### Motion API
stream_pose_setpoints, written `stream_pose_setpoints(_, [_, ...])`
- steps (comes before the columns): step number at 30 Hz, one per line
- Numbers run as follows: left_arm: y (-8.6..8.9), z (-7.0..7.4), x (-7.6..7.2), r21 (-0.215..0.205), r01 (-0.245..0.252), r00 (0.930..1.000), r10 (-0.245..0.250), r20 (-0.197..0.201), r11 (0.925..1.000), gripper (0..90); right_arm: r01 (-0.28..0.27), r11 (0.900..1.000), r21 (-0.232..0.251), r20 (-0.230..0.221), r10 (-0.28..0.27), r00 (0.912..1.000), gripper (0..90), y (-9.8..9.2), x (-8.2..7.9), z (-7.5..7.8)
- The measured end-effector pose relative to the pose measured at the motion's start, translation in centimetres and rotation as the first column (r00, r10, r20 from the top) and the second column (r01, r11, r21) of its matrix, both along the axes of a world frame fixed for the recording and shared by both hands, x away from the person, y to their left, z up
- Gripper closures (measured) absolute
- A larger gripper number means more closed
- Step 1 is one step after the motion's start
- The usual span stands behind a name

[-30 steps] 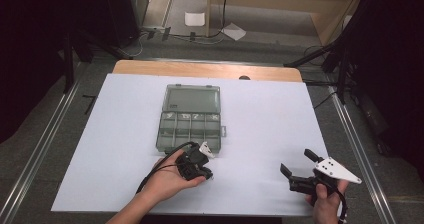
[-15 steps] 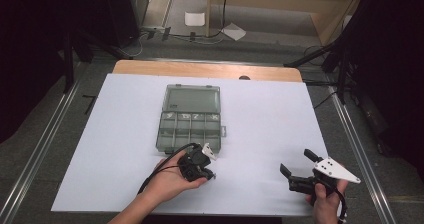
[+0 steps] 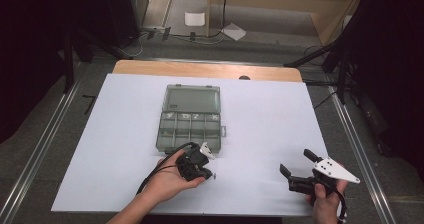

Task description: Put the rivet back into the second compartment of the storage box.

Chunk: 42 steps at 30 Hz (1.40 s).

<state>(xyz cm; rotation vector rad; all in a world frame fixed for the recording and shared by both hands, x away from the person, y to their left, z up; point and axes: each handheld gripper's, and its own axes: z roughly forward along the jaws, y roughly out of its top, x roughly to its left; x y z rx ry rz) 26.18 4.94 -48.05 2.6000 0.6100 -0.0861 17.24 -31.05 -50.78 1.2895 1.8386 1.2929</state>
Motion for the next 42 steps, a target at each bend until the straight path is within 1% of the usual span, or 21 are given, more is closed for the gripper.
stream_pose_setpoints(1, [0.1,0.0,0.0,-0.007,-0.006,1.0000,0.006,-0.004,1.0000,86.9,-0.002,1.000,-0.005,-0.001,0.002,1.0000,0.0,0.0,0.0,0.0])
stream_pose_setpoints(2, [0.2,0.1,0.1,-0.009,-0.002,1.0000,0.002,-0.002,1.0000,86.9,0.000,1.000,-0.002,-0.002,0.000,1.0000,0.0,0.0,0.0,0.0])
stream_pose_setpoints(4, [0.3,0.2,0.0,-0.013,-0.012,0.9999,0.011,-0.005,0.9999,86.9,0.000,1.000,-0.002,-0.002,0.000,1.0000,0.0,0.0,0.0,0.0])
stream_pose_setpoints(8, [0.5,0.4,0.1,-0.004,-0.003,1.0000,0.003,-0.009,1.0000,86.9,-0.005,1.000,-0.006,0.000,0.005,1.0000,0.0,0.0,0.0,0.0])
stream_pose_setpoints(11, [0.8,0.7,0.2,0.000,-0.005,1.0000,0.005,-0.005,1.0000,86.9,-0.003,1.000,-0.007,0.000,0.003,1.0000,0.0,0.1,0.0,0.0])
stream_pose_setpoints(16, [1.3,1.3,0.5,-0.010,-0.029,0.9995,0.029,0.010,0.9995,86.9,-0.004,1.000,-0.007,0.000,0.004,1.0000,0.0,0.1,0.0,0.0])
stream_pose_setpoints(20, [1.8,1.7,0.8,-0.010,-0.032,0.9994,0.032,0.016,0.9994,86.9,-0.004,1.000,-0.004,-0.004,0.004,1.0000,0.0,0.2,0.0,-0.1])
stream_pose_setpoints(29, [2.7,2.5,1.3,-0.030,-0.053,0.9984,0.054,0.019,0.9981,87.0,-0.006,1.000,-0.009,-0.007,0.006,1.0000,0.0,0.2,0.0,-0.1])
stream_pose_setpoints(31, [2.9,2.7,1.4,-0.028,-0.053,0.9983,0.054,0.021,0.9982,87.0,-0.007,1.000,-0.008,-0.006,0.007,1.0000,0.0,0.2,0.1,-0.1])
stream_pose_setpoints(37, [3.5,3.3,1.9,-0.042,-0.073,0.9972,0.074,0.011,0.9964,86.9,-0.018,1.000,-0.013,0.002,0.018,0.9998,0.0,0.2,0.1,-0.2])
stream_pose_setpoints(42, [3.9,3.8,2.2,-0.041,-0.079,0.9966,0.079,0.020,0.9961,86.9,-0.016,1.000,-0.009,0.000,0.016,0.9999,0.0,0.3,0.1,-0.2])
